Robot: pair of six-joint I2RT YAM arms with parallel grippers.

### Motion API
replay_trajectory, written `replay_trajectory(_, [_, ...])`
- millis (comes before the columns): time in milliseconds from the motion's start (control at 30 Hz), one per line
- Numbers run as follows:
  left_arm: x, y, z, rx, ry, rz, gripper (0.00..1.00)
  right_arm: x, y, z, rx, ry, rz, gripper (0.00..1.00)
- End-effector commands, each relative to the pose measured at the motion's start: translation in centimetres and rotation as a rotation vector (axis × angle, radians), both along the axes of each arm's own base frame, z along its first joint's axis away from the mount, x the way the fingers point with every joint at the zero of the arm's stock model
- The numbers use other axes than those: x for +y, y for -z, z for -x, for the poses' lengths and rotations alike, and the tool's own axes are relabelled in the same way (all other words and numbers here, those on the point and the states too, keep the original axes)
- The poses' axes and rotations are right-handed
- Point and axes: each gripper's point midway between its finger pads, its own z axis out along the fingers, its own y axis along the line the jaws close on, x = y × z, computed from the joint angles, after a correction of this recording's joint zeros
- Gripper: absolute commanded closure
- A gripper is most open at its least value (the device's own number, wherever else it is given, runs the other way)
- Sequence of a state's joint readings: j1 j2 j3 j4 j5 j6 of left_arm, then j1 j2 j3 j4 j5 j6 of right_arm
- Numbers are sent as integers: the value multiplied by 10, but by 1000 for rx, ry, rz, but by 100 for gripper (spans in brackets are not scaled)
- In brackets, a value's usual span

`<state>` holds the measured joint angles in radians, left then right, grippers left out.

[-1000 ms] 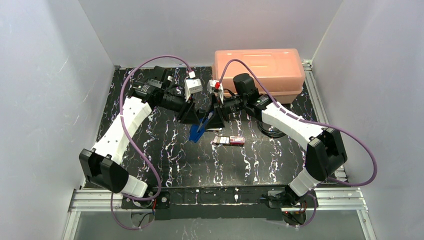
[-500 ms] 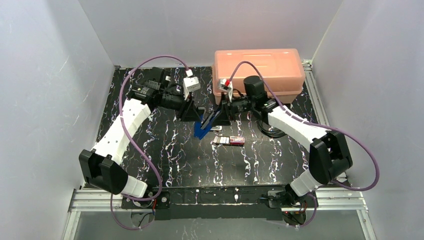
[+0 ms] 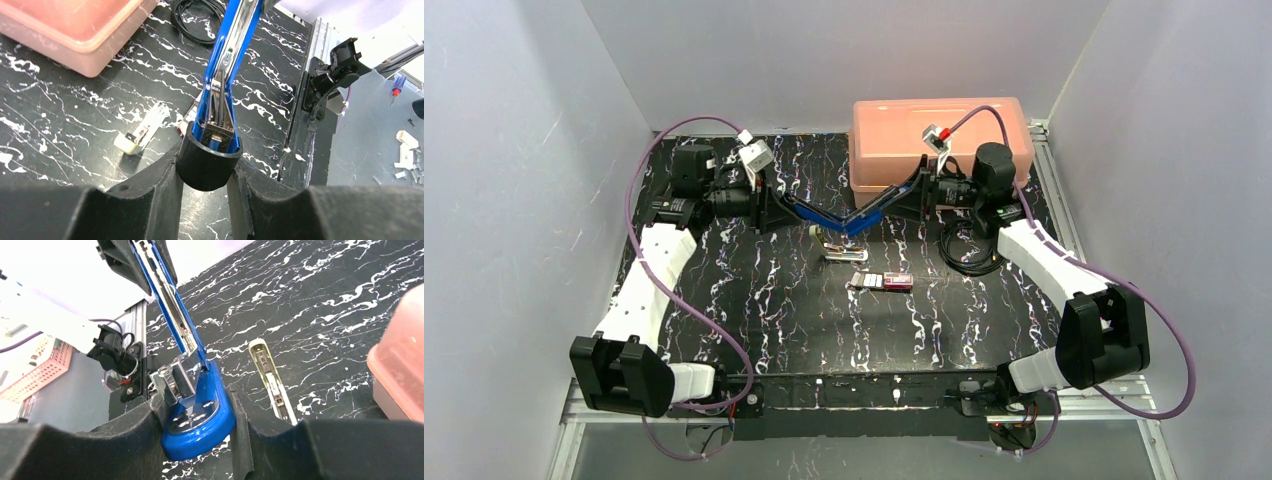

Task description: Load the staples into the stapler

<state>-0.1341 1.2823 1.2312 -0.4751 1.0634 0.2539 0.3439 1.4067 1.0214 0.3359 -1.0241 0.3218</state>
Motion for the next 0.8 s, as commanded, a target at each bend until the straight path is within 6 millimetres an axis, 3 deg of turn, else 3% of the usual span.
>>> replay_trajectory(0, [7,-7,10,-26,-15,44,100,-21,-32,-22,-41,129,-88,99])
replay_trajectory(333, [13,15,19,-34,-35,45,100,-26,-33,-24,-41,147,-104,99])
replay_trajectory(533, [15,18,18,-63,-44,32,76,-24,-34,-22,-39,136,-113,99])
replay_trajectory(767, [21,7,16,-126,-59,-20,63,-19,-34,-18,-29,118,-114,99])
